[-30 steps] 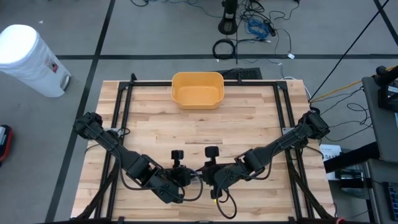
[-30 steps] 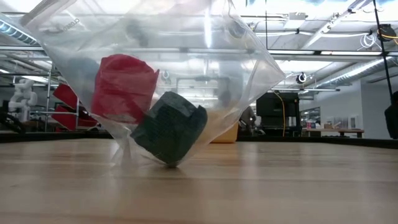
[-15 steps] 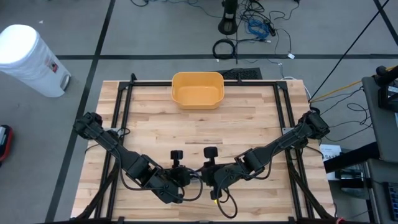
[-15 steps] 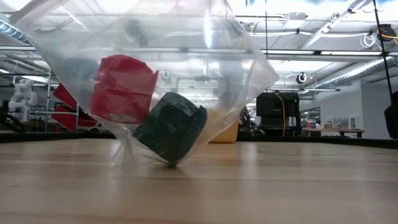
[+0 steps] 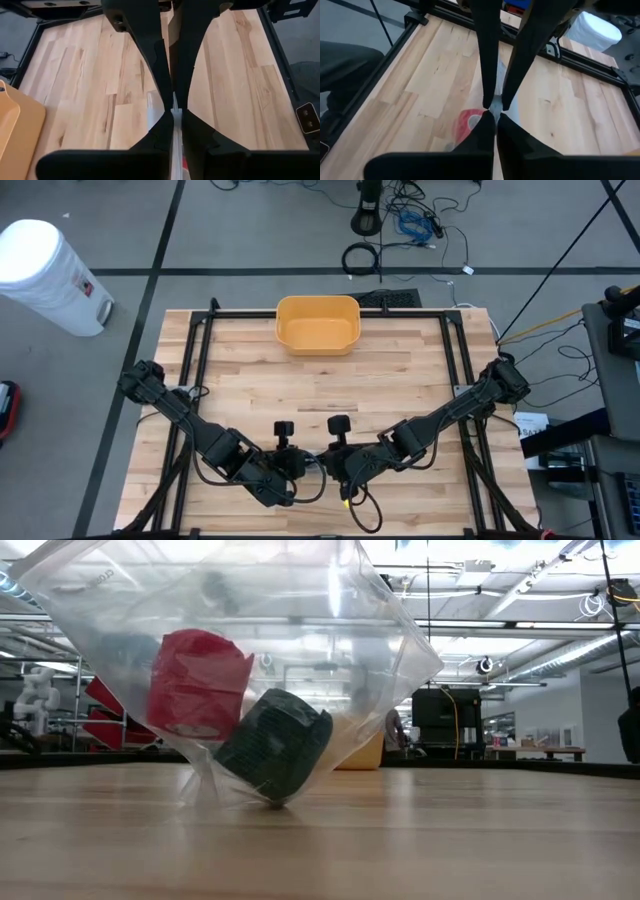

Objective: Roll bandage
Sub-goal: Close the transparent zip bag

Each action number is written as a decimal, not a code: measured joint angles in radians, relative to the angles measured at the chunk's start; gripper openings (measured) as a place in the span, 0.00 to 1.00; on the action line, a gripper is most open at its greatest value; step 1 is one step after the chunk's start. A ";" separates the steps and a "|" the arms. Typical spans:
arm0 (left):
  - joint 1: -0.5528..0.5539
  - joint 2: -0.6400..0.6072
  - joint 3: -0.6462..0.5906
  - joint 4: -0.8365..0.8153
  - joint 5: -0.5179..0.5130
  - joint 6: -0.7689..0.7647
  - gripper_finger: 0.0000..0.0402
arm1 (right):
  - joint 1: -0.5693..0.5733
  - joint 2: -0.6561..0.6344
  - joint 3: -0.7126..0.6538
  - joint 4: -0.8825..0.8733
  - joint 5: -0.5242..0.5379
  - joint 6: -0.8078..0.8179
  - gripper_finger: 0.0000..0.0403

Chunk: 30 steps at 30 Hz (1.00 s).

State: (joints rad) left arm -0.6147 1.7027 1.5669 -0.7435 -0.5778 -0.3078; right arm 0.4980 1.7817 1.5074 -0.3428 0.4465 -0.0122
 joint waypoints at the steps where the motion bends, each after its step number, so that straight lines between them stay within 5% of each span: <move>1: -0.001 0.000 0.000 0.000 -0.001 -0.001 0.09 | 0.000 0.000 0.000 0.000 0.000 -0.001 0.00; 9: -0.003 0.000 -0.002 -0.037 0.001 -0.044 0.22 | -0.001 0.000 0.000 0.004 0.008 -0.001 0.00; 30: -0.042 0.001 -0.002 -0.022 -0.092 -0.079 0.23 | 0.001 0.000 0.000 0.002 0.006 -0.013 0.00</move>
State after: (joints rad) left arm -0.6567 1.7035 1.5654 -0.7650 -0.6701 -0.3866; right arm 0.4992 1.7816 1.5074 -0.3405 0.4530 -0.0252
